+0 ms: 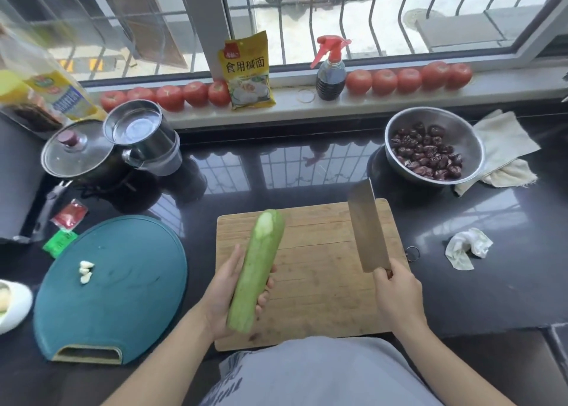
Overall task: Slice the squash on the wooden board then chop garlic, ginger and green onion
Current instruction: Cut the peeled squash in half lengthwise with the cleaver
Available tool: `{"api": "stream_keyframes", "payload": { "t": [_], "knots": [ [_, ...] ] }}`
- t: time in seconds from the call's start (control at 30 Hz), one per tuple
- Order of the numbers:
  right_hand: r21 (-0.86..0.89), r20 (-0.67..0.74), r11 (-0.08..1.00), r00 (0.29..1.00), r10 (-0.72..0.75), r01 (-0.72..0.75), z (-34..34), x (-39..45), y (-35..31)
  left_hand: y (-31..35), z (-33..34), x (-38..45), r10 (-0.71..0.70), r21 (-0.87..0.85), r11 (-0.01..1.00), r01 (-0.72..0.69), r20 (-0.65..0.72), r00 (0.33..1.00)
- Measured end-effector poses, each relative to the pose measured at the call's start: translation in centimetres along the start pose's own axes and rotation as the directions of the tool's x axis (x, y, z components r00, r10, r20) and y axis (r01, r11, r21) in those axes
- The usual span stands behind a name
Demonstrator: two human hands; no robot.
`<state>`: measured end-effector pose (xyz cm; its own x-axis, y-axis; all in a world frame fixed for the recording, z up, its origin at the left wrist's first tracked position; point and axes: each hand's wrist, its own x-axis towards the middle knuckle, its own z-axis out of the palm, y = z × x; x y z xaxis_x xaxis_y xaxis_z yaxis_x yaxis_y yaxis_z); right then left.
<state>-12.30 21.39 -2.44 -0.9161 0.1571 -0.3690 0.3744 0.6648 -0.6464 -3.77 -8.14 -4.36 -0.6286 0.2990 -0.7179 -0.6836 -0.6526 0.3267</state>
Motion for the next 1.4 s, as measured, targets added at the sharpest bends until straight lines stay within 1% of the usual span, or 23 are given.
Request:
{"api": "stream_keyframes", "payload": {
  "t": [0.13,0.23,0.33,0.37,0.4,0.43,0.47,0.5,0.57,0.6,0.63,0.67,0.7,0.73,0.77,0.83,0.97,1.17,1.2,1.23,1.3,1.37,1.4],
  "knots": [
    [-0.043,0.046,0.999,0.999,-0.017,0.019,0.1,-0.2,-0.2,-0.7,-0.2,0.4,0.008,-0.079,0.997,-0.006,0.014,1.0],
    [-0.086,0.054,0.995,0.998,-0.04,0.045,0.4,-0.3,-0.1,-0.6,-0.5,0.5,0.006,-0.067,0.998,-0.006,-0.001,1.0],
    [-0.075,0.048,0.996,0.998,-0.045,0.048,0.7,-0.4,0.2,-0.6,-0.3,0.5,-0.028,0.047,0.998,0.031,-0.056,0.998],
    [-0.069,0.048,0.997,0.998,-0.04,0.043,0.8,-0.4,0.3,-0.7,-0.2,0.7,-0.014,0.129,0.991,0.028,-0.107,0.994],
    [-0.068,0.049,0.997,0.998,-0.035,0.038,0.8,-0.4,0.5,-0.9,0.0,0.8,0.032,0.27,0.963,0.014,-0.167,0.985],
    [-0.069,0.049,0.997,0.998,-0.031,0.035,0.9,-0.4,0.6,-1.1,0.2,0.9,0.118,0.468,0.884,-0.001,-0.219,0.969],
    [-0.066,0.045,0.997,0.999,-0.03,0.033,0.8,-0.4,0.7,-1.3,0.6,1.0,0.22,0.662,0.749,-0.021,-0.218,0.951],
    [-0.064,0.036,0.997,0.999,-0.028,0.031,0.8,-0.4,0.9,-1.3,1.0,1.1,0.314,0.807,0.588,-0.056,-0.163,0.935],
    [-0.07,0.009,0.997,1.0,-0.025,0.026,0.7,-0.3,1.1,-1.5,1.1,1.8,0.446,0.958,0.258,-0.124,-0.005,0.895],
    [-0.07,-0.004,0.997,1.0,-0.028,0.027,0.5,-0.2,1.2,-1.6,0.9,2.2,0.492,0.992,0.055,-0.117,0.075,0.867],
    [-0.069,-0.014,0.997,0.999,-0.031,0.03,0.4,-0.1,1.4,-1.8,0.8,2.6,0.53,0.984,-0.157,-0.086,0.158,0.833],
    [-0.069,-0.021,0.997,0.999,-0.033,0.032,0.2,0.0,1.6,-1.9,0.6,3.0,0.546,0.942,-0.332,-0.057,0.241,0.802],
    [-0.072,-0.026,0.997,0.999,-0.032,0.03,-0.1,0.1,1.9,-2.0,0.5,3.4,0.536,0.89,-0.454,-0.048,0.316,0.783],
    [-0.08,-0.03,0.996,0.999,-0.032,0.03,-0.4,0.1,2.2,-1.9,0.5,3.7,0.51,0.847,-0.528,-0.054,0.368,0.777],
    [-0.088,-0.032,0.996,0.999,-0.035,0.032,-0.6,0.2,2.4,-1.8,0.5,4.1,0.479,0.818,-0.572,-0.066,0.398,0.782],
    [-0.1,-0.038,0.994,0.999,-0.04,0.036,-0.9,0.4,2.8,-1.1,0.3,4.7,0.417,0.759,-0.646,-0.083,0.443,0.794],
    [-0.109,-0.052,0.994,0.998,-0.03,0.024,-1.3,0.5,3.0,1.0,0.0,5.5,0.275,0.575,-0.811,-0.112,0.543,0.793],
    [-0.121,-0.012,0.991,0.999,-0.05,0.049,-1.0,-0.3,2.9,3.6,0.5,6.4,0.149,0.442,-0.884,-0.15,0.571,0.807],
    [-0.133,-0.004,0.99,0.999,-0.053,0.052,-0.9,-0.4,2.9,3.8,0.5,6.5,0.146,0.431,-0.893,-0.128,0.546,0.825],
    [-0.148,0.004,0.988,0.999,-0.053,0.053,-0.8,-0.5,2.9,3.8,0.7,6.7,0.154,0.427,-0.9,-0.08,0.485,0.861],
    [-0.174,0.021,0.983,0.998,-0.054,0.057,-0.6,-0.6,2.8,3.4,1.4,6.8,0.215,0.42,-0.906,0.054,0.347,0.913],
    [-0.179,0.03,0.982,0.998,-0.062,0.066,-0.5,-0.7,2.7,1.9,2.6,6.4,0.322,0.469,-0.868,0.166,0.275,0.906],
    [-0.181,0.03,0.981,0.997,-0.065,0.069,-0.4,-0.8,2.7,0.7,3.2,6.0,0.405,0.551,-0.807,0.21,0.26,0.876]
  ]
}}
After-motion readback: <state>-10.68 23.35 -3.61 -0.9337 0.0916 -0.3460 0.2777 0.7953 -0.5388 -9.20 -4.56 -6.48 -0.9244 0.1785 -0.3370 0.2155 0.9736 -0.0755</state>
